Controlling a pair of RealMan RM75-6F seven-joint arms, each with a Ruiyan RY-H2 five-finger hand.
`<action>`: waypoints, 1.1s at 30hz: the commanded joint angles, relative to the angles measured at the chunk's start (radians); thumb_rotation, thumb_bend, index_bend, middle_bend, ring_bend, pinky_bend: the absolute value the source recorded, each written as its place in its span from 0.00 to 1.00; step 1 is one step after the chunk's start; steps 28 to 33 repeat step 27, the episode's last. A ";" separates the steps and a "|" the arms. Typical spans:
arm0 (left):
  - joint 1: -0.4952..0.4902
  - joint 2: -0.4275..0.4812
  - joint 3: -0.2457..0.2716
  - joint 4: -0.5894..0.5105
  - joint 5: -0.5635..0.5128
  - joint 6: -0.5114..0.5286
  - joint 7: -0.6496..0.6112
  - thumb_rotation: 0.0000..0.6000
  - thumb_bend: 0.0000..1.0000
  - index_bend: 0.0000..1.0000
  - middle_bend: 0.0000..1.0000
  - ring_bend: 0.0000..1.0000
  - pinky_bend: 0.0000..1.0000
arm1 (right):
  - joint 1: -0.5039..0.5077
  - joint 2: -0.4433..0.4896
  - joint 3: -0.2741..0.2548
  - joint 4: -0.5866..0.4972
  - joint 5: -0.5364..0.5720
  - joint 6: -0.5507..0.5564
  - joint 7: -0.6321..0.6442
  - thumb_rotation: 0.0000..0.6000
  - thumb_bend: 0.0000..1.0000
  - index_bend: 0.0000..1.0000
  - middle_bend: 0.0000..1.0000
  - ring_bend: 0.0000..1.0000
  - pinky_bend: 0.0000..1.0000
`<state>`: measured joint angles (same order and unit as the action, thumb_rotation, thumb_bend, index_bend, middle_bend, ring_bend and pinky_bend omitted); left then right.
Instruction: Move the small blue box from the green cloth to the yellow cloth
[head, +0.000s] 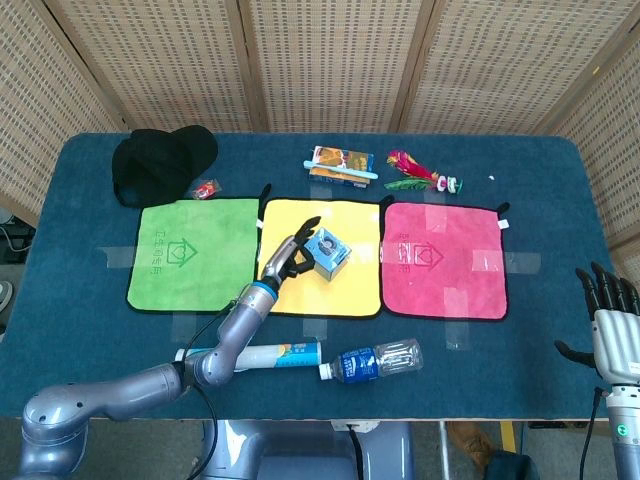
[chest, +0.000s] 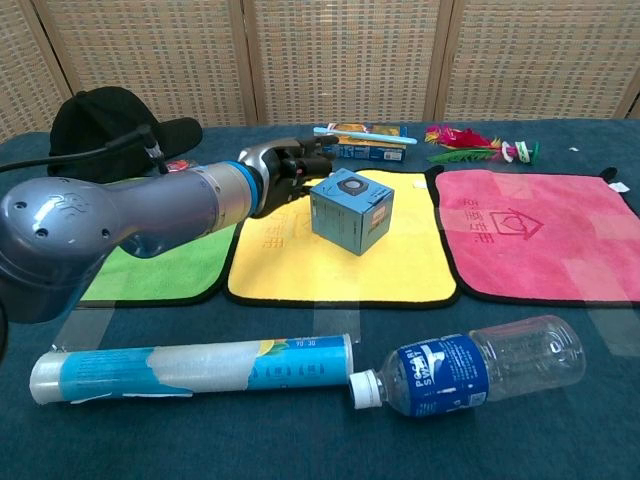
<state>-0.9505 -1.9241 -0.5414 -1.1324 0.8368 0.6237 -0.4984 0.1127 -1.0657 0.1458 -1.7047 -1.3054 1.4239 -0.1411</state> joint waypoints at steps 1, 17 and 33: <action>0.046 0.083 0.001 -0.097 0.040 0.070 0.043 1.00 1.00 0.00 0.00 0.00 0.00 | 0.000 0.000 -0.001 -0.001 -0.001 0.001 0.000 1.00 0.00 0.00 0.00 0.00 0.00; 0.510 0.627 0.349 -0.577 0.300 0.647 0.526 1.00 0.00 0.00 0.00 0.00 0.00 | 0.001 -0.006 -0.018 -0.018 -0.053 0.017 -0.014 1.00 0.00 0.00 0.00 0.00 0.00; 0.726 0.773 0.512 -0.684 0.447 0.858 0.572 1.00 0.00 0.00 0.00 0.00 0.00 | -0.003 -0.013 -0.034 -0.027 -0.093 0.032 -0.025 1.00 0.00 0.00 0.00 0.00 0.00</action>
